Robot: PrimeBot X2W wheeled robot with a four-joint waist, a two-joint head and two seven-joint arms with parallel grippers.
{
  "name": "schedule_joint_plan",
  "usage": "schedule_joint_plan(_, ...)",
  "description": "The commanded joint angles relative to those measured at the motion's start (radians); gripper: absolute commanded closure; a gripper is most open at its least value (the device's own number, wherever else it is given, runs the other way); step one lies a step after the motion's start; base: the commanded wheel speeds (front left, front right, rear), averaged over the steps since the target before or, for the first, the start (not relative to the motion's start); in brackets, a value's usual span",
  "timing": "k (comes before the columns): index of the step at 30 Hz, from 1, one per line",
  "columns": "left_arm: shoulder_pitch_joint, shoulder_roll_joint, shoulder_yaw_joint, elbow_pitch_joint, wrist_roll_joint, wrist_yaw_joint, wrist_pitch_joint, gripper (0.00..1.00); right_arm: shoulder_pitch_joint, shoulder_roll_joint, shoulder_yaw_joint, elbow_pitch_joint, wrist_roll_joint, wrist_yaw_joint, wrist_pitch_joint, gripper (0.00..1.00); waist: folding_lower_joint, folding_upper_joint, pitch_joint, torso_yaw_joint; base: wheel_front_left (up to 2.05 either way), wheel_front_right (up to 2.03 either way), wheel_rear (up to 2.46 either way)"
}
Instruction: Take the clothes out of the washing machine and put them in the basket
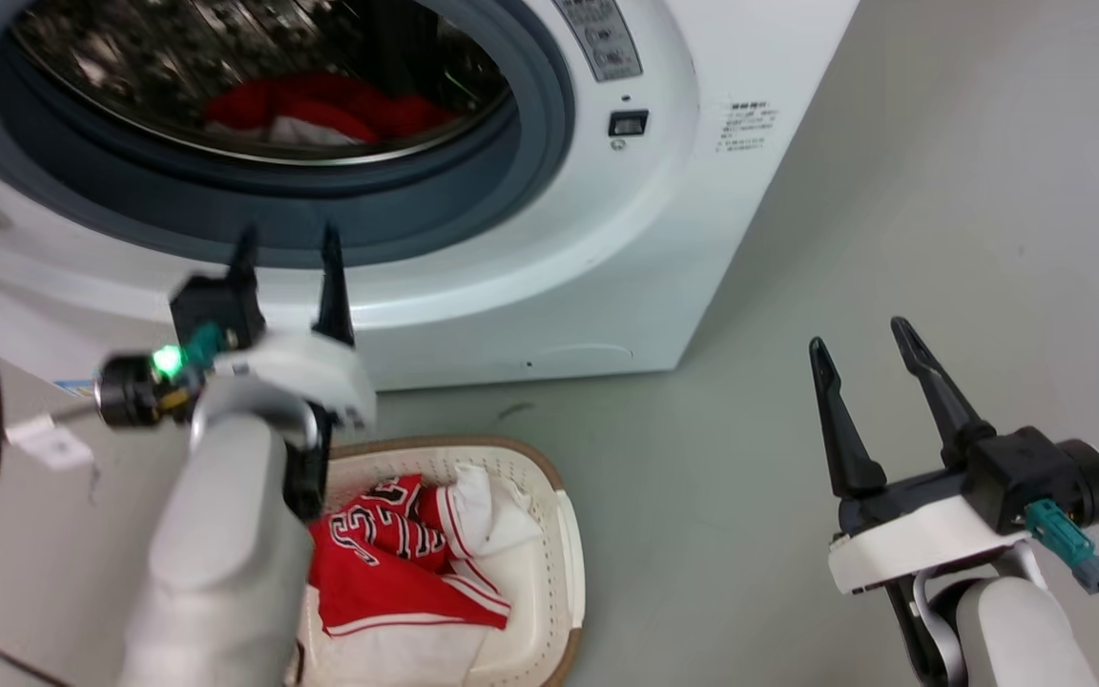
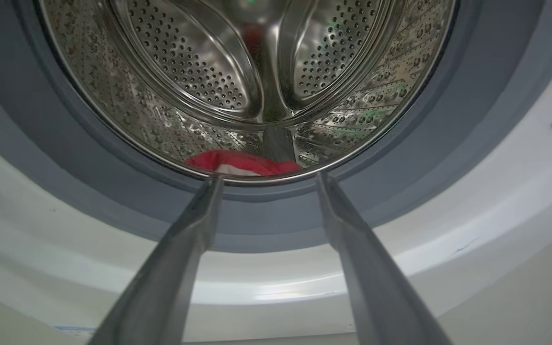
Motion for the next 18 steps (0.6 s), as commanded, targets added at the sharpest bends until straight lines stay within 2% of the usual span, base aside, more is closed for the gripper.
schedule_joint_plan(1,-0.027,0.007,-0.001,0.011,0.004,-0.003,-0.003,0.0,-0.014,0.001,0.003,-0.004,0.005,-0.001,-0.005,0.0,0.0001,0.0,0.033,-0.022,0.0,0.0,0.0)
schedule_joint_plan(12,-0.396,0.108,-0.02,0.277,0.042,-0.017,0.028,0.0,-0.099,0.001,0.043,0.018,0.063,-0.001,-0.034,0.0,0.0001,0.0,0.206,-0.102,0.0,0.0,0.0)
schedule_joint_plan(17,-0.542,0.174,-0.04,0.37,0.065,-0.021,0.094,0.0,-0.141,0.001,0.063,0.044,0.105,-0.001,-0.042,0.0,0.0001,0.0,0.277,-0.156,0.0,0.0,0.0)
schedule_joint_plan(18,-0.63,0.216,-0.056,0.415,0.085,-0.026,0.158,0.0,-0.161,0.001,0.077,0.044,0.134,-0.001,-0.042,0.0,0.0001,0.0,0.317,-0.19,0.0,0.0,0.0)
